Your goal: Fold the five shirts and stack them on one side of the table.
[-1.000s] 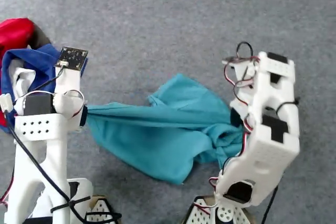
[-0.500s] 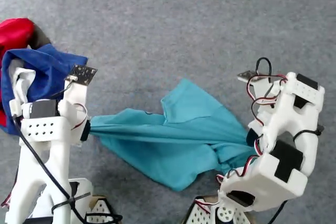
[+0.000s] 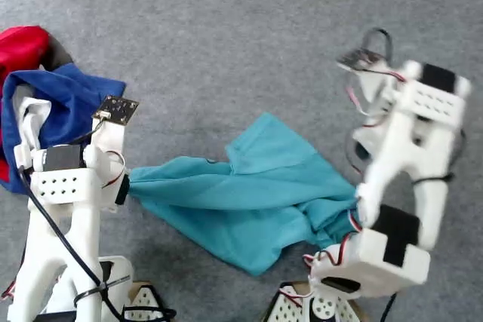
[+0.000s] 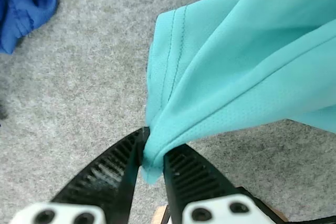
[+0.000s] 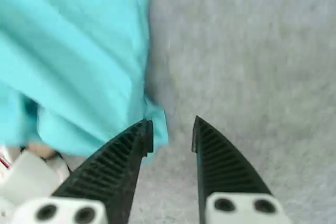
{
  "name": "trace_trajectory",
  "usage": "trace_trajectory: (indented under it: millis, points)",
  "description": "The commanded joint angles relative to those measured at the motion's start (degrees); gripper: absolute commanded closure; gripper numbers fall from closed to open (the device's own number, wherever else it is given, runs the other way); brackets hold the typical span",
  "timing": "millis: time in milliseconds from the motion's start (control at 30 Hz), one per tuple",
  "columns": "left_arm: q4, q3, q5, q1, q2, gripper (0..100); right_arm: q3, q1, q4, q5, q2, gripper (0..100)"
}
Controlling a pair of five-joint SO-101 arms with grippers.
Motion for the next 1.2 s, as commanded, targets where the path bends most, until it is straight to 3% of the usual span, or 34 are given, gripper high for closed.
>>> trace_trajectory:
  millis: [0, 133, 267, 633, 767, 900, 1167]
  points:
    - [-0.53, -0.22, -0.26, -0.75, -0.97, 97, -7.6, -9.41, -0.18, -5.89, 3.82, 86.9]
    - [-0.53, -0.22, -0.18, -0.75, -0.97, 97, -15.43, -18.99, -6.77, -7.91, 14.02, 88.8]
    - [-0.53, -0.22, -0.18, -0.75, -0.97, 97, -27.56, -23.47, -4.48, -7.74, 23.16, 95.9]
    - [-0.7, 0.4, -0.18, -0.75, -0.97, 97, -49.63, -24.35, 0.09, -7.65, 46.2, 89.0]
    - [-5.27, 4.0, -0.18, -0.75, -0.97, 97, -55.34, -26.2, 0.44, -7.91, 51.03, 88.9]
    - [-6.33, 5.76, -0.18, -0.75, -1.32, 97, -57.63, -26.99, 0.53, -7.74, 53.32, 88.7]
    - [-6.24, 5.41, -0.18, -0.84, -1.58, 97, -57.89, -27.16, 1.76, -7.65, 53.85, 75.6]
